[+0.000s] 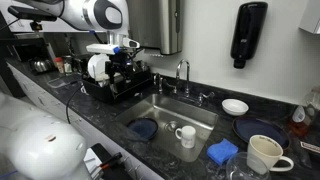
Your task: Pick up the cup from the sink and put it on the counter
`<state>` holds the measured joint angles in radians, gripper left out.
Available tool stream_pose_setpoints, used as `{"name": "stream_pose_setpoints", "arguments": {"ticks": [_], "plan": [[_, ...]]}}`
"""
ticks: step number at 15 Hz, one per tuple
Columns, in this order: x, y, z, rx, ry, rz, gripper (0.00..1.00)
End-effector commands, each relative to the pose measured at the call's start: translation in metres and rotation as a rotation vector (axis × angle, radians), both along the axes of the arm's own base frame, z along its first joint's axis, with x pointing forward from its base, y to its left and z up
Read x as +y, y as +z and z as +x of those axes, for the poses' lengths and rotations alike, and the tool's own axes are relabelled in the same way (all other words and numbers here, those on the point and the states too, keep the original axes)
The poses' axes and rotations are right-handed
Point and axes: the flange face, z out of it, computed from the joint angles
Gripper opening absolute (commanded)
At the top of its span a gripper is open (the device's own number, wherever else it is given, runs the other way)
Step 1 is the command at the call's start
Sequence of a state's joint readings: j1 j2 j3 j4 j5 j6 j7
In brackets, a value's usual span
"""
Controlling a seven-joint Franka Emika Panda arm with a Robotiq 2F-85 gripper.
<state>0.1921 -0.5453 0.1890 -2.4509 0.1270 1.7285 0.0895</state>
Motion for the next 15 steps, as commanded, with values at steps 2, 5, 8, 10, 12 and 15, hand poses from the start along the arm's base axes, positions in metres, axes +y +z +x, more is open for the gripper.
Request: {"name": "stream_pose_setpoints", "arguments": {"ticks": [2,5,8,10,12,15], "plan": [[0.0,0.0,0.0,0.001,0.0,0.0,1.0],[0.0,0.0,0.0,0.001,0.0,0.0,1.0],[0.0,0.0,0.0,0.001,0.0,0.0,1.0],[0.0,0.0,0.0,0.001,0.0,0.0,1.0],[0.0,0.0,0.0,0.001,0.0,0.0,1.0],[0.0,-0.014,0.014,-0.021,-0.134,0.0,1.0]]}}
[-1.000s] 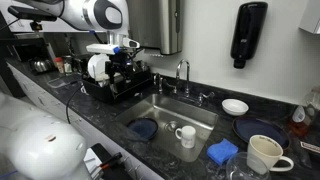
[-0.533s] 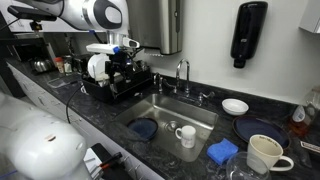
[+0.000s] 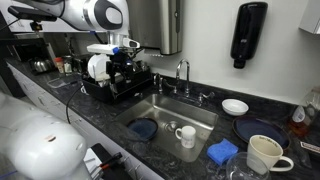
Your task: Pick up the cup from the sink and put it on the counter
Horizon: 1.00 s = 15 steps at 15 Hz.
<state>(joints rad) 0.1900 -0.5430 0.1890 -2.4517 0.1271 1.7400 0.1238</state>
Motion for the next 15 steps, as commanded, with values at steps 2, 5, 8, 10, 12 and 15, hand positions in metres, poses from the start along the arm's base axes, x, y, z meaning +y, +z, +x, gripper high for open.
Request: {"name": "stream_pose_setpoints", "arguments": {"ticks": [2,5,8,10,12,15], "plan": [[-0.003,-0.026,0.021,-0.055,-0.217,-0.007,1.0],[-0.014,-0.055,0.036,-0.117,-0.388,-0.013,1.0],[-0.034,-0.088,0.051,-0.151,-0.564,-0.018,1.0],[-0.047,-0.106,0.059,-0.173,-0.681,-0.028,1.0],[-0.061,-0.121,0.065,-0.193,-0.8,-0.044,1.0],[-0.077,-0.137,0.074,-0.217,-0.978,-0.055,1.0]]}}
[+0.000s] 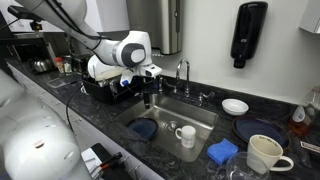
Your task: Pick up the cup from the sink and put it on the counter
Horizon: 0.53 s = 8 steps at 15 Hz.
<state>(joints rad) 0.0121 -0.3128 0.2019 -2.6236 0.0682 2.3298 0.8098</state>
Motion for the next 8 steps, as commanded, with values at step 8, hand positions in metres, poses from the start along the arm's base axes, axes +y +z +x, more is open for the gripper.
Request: {"name": "stream_pose_setpoints", "arguments": {"ticks": [8], "plan": [[-0.023,-0.076,0.043,-0.109,-0.405,0.024,1.0]]}}
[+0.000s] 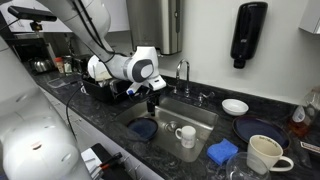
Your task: Pick up the cup from the sink and put it on the counter
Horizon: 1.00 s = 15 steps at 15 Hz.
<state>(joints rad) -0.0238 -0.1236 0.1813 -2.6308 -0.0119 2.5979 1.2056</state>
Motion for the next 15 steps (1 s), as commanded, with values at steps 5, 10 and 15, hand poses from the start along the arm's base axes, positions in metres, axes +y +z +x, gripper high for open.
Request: {"name": "stream_pose_setpoints", "arguments": {"ticks": [5,10,15], "plan": [[-0.005,-0.019,0.011,-0.016,-0.016,0.006,1.0],[-0.009,-0.026,0.022,-0.046,-0.065,-0.047,1.0],[-0.009,-0.044,0.032,-0.045,-0.13,-0.14,1.0]]}}
